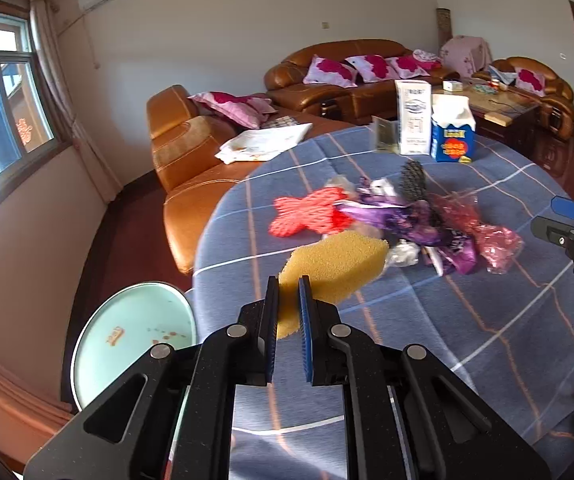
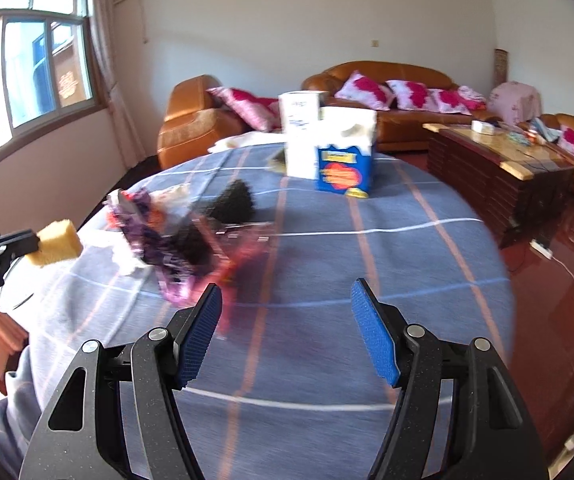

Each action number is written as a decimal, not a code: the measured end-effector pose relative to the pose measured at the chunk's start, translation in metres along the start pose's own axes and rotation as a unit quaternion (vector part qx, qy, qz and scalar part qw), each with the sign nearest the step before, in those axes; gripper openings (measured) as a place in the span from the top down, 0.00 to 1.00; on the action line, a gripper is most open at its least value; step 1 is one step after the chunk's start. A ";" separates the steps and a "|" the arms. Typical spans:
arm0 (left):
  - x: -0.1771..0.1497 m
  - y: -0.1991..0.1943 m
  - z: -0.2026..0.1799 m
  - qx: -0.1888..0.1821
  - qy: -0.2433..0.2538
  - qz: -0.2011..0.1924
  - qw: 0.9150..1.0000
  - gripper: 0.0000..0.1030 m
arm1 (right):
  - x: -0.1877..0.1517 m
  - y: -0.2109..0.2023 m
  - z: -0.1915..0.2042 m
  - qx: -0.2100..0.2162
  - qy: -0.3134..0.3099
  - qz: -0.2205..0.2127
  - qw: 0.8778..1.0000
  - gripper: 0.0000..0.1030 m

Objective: Collect trash
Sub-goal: 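Grasp the pink plastic bag with the right tool while the left tool lifts the sponge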

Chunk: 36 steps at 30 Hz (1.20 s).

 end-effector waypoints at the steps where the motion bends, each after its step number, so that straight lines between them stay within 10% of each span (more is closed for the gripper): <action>1: -0.001 0.000 0.005 0.006 -0.001 0.001 1.000 0.91 | 0.001 0.003 0.007 0.006 -0.003 0.003 1.000 0.36; 11: -0.018 0.000 0.041 0.029 -0.017 0.011 0.999 0.90 | -0.007 0.040 0.041 0.020 -0.016 0.065 0.998 0.37; 17: -0.023 0.001 0.051 0.028 -0.027 0.015 0.999 0.90 | -0.016 0.049 0.038 0.031 -0.009 0.097 0.995 0.77; 36: -0.016 -0.007 0.077 0.051 -0.051 0.001 0.997 0.90 | 0.026 -0.004 0.033 0.024 -0.042 -0.013 0.999 0.86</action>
Point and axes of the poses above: each gripper's, at about its wrist camera, not at the fingertips, and y roughly the way its jaws point, z to its left, x to its top, the point moved 9 cm from there along y, roughly the way its jaws point, and after that the axes turned 3 degrees about y, right-handed, at the moved point
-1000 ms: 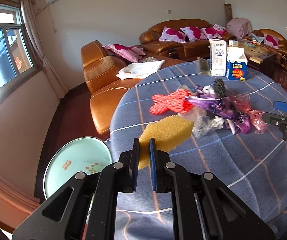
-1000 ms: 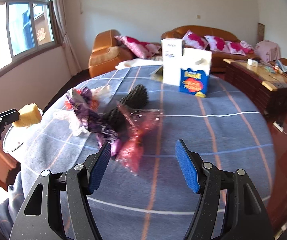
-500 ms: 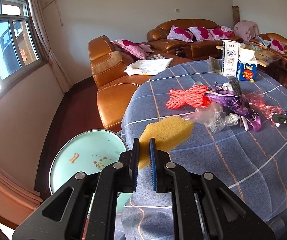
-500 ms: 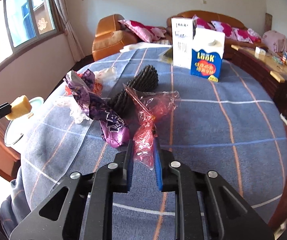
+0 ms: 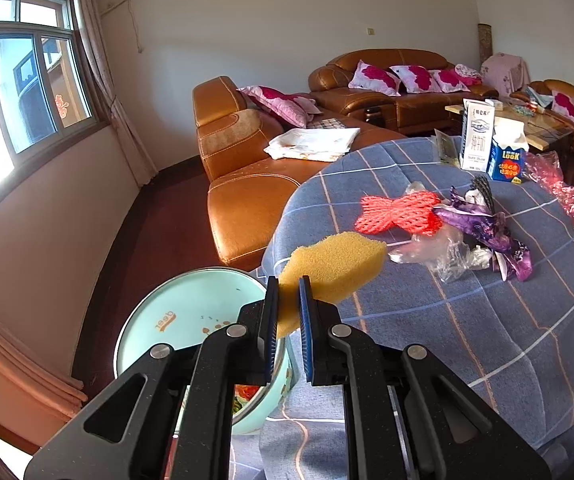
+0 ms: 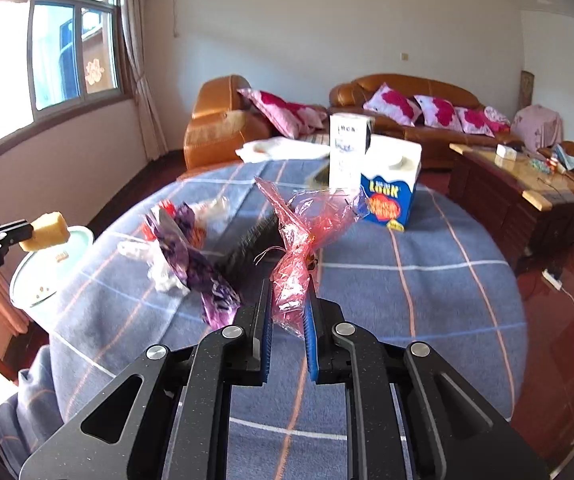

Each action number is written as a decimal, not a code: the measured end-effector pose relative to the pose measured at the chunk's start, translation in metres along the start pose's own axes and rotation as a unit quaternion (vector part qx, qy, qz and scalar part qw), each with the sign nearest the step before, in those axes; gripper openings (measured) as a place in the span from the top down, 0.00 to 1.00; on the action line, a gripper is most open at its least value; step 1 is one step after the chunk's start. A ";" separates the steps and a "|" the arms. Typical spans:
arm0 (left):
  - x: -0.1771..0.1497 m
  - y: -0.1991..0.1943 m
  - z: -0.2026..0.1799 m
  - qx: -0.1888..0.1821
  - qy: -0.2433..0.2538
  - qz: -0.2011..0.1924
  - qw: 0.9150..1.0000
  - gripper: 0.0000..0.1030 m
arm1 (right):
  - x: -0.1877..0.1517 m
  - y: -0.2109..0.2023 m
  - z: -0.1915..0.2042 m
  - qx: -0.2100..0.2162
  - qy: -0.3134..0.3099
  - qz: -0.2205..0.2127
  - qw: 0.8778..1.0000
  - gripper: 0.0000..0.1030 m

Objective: Collect trash
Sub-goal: 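Grasp the pink plastic bag with the right tool while the left tool lifts the sponge, then carry the yellow sponge and pink bag over the teal bucket with both tools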

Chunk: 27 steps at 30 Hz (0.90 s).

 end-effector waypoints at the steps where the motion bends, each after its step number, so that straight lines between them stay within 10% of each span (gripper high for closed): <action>1: 0.001 0.000 0.002 0.002 -0.001 0.000 1.000 0.90 | 0.002 -0.001 0.001 0.001 -0.002 -0.004 1.000 0.86; 27: -0.010 0.018 0.088 0.100 -0.047 0.019 0.994 0.90 | 0.065 0.040 0.147 0.143 -0.128 -0.067 0.979 0.86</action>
Point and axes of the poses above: each gripper's, at about its wrist camera, not at the fingertips, and y roughly the way its jaws point, z to its left, x to its top, the point moved 9 cm from there along y, roughly the way its jaws point, and after that the axes turned 3 degrees about y, right-handed, at the moved point
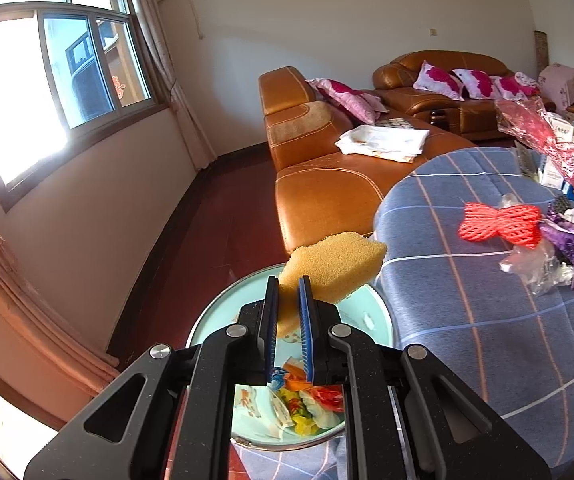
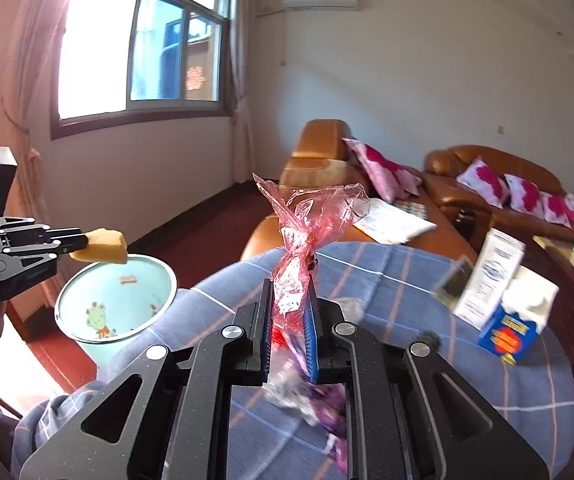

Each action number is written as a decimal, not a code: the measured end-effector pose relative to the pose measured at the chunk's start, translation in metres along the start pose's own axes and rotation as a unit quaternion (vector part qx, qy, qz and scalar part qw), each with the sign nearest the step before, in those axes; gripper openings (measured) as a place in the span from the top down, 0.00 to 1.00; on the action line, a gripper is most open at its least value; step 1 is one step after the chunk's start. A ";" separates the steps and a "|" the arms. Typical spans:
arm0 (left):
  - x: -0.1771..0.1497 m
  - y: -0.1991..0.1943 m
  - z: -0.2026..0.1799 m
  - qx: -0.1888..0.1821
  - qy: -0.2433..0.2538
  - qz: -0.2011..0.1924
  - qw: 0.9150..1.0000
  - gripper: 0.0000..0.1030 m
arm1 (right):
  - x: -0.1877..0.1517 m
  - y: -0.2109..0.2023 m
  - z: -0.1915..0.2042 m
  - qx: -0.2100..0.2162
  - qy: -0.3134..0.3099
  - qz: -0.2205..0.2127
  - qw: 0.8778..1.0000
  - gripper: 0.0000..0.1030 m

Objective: Collect trash
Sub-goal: 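Carry the yellow sponge and pink bag over the teal bucket with both tools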

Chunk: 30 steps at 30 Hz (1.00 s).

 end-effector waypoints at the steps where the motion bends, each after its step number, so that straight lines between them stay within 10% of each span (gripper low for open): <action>1: -0.001 0.001 0.003 0.004 -0.001 0.001 1.000 0.90 | 0.001 0.004 0.005 0.007 -0.004 -0.001 1.000 0.86; 30: -0.042 0.014 0.078 0.113 -0.023 0.036 0.993 0.90 | 0.020 0.109 0.105 0.152 -0.063 0.020 0.986 0.86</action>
Point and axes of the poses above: each gripper's, at about its wrist camera, not at the fingertips, and y roughly the way its jaws point, z to its left, x to its top, the point moved 9 cm from there along y, roughly the way its jaws point, and after that the axes turned 3 degrees about y, right-handed, at the moved point
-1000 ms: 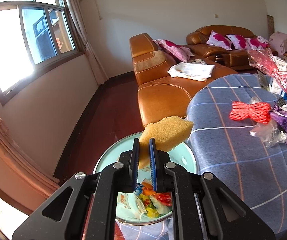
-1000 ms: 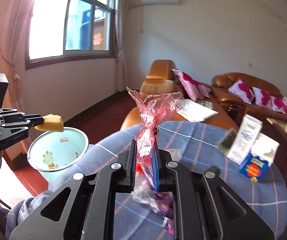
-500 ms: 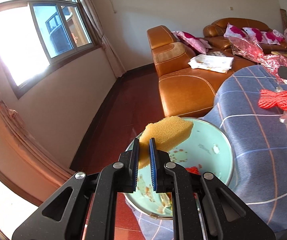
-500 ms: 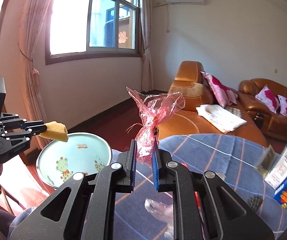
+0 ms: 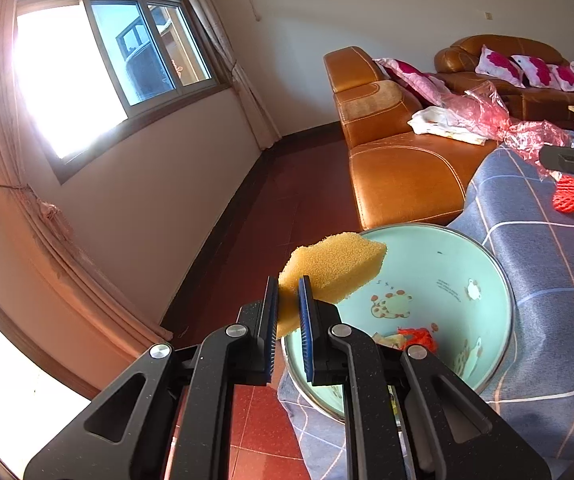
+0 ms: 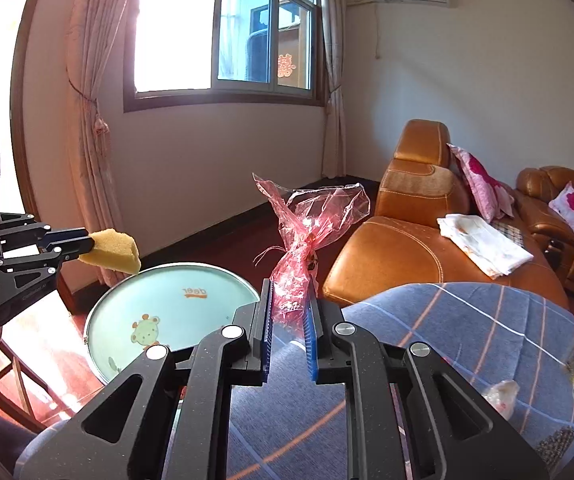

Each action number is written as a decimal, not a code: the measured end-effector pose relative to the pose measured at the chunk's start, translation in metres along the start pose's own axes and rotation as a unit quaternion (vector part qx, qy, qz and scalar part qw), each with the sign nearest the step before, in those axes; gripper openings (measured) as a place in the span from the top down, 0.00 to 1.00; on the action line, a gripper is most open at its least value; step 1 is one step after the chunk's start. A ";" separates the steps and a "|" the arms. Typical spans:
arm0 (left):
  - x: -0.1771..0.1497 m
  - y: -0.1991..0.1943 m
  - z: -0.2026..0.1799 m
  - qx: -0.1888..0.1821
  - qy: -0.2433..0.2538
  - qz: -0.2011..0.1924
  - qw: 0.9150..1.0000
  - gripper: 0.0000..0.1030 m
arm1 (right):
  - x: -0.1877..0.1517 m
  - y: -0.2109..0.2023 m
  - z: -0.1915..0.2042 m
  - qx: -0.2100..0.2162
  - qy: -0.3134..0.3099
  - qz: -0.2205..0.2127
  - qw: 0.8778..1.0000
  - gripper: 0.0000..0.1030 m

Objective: Collect trash
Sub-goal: 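Carry the yellow sponge and pink bag over the teal bucket with both tools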

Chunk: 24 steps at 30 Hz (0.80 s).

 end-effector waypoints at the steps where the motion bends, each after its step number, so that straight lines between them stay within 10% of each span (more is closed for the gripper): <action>1: 0.000 0.000 0.000 0.001 -0.001 0.000 1.000 0.90 | 0.000 0.001 0.001 0.002 -0.001 0.001 1.000 0.86; 24: -0.004 0.004 -0.002 0.009 -0.006 0.010 1.000 0.90 | -0.015 0.017 0.035 0.030 -0.049 0.008 0.998 0.86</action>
Point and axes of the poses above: each gripper's, at about its wrist camera, not at the fingertips, and y roughly the way its jaws point, z to its left, x to its top, the point moved 9 cm from there along y, roughly the way its jaws point, and after that the axes turned 3 degrees about y, right-handed, at the moved point
